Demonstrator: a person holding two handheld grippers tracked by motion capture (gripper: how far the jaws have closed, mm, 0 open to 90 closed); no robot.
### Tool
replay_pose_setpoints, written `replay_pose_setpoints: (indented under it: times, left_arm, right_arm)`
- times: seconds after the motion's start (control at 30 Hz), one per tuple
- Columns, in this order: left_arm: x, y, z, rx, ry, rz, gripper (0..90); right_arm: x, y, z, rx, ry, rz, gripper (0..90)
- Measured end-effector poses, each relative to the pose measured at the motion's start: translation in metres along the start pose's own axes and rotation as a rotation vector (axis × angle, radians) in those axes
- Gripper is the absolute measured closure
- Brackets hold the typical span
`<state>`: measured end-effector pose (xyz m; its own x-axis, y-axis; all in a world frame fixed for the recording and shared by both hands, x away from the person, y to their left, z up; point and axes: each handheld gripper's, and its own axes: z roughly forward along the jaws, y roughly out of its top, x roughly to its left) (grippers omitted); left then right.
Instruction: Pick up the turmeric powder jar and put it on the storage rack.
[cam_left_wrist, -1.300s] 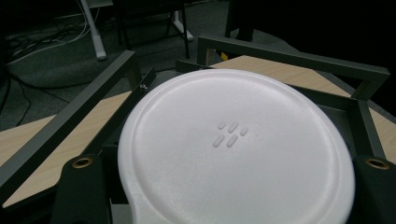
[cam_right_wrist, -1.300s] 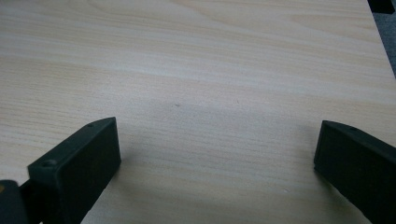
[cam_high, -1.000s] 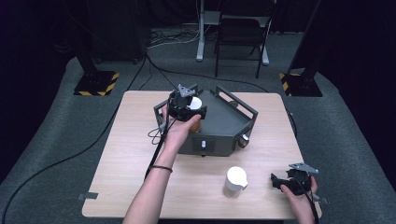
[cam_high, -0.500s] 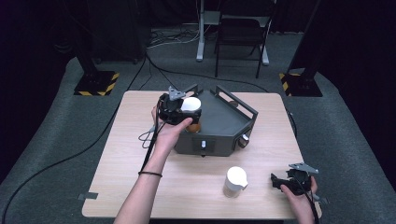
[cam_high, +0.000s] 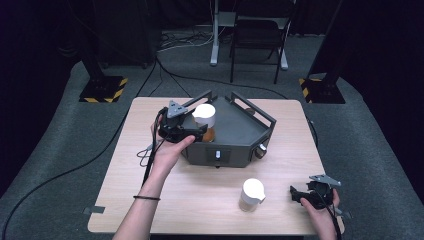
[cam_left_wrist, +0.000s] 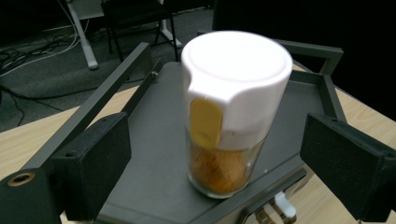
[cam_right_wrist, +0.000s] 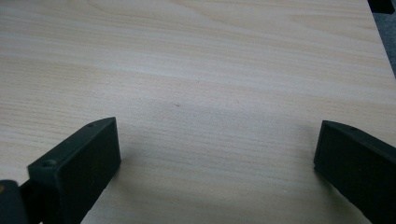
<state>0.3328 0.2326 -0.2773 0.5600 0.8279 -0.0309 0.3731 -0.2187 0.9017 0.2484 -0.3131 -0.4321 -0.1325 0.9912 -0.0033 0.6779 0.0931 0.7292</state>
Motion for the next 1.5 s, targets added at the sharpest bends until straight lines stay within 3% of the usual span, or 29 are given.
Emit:
replay_pose_setpoints:
  times: [0.47, 0.7, 1.03, 1.3, 1.5]
  left_arm:
    - [0.006, -0.033, -0.028, 0.015, 0.05, 0.048, 8.6]
    - [0.011, -0.053, -0.039, 0.018, 0.078, 0.034, 8.6]
    - [0.02, -0.084, -0.042, 0.035, 0.087, -0.013, 8.6]
    - [0.015, -0.102, -0.038, 0.067, 0.112, 0.009, 8.6]
    - [0.015, -0.117, -0.035, 0.08, 0.114, -0.004, 8.6]
  right_arm:
    - [0.0, 0.0, 0.0, 0.0, 0.0, 0.0, 0.0]
    - [0.0, 0.0, 0.0, 0.0, 0.0, 0.0, 0.0]
    - [0.0, 0.0, 0.0, 0.0, 0.0, 0.0, 0.0]
    - [0.0, 0.0, 0.0, 0.0, 0.0, 0.0, 0.0]
    - [0.0, 0.0, 0.0, 0.0, 0.0, 0.0, 0.0]
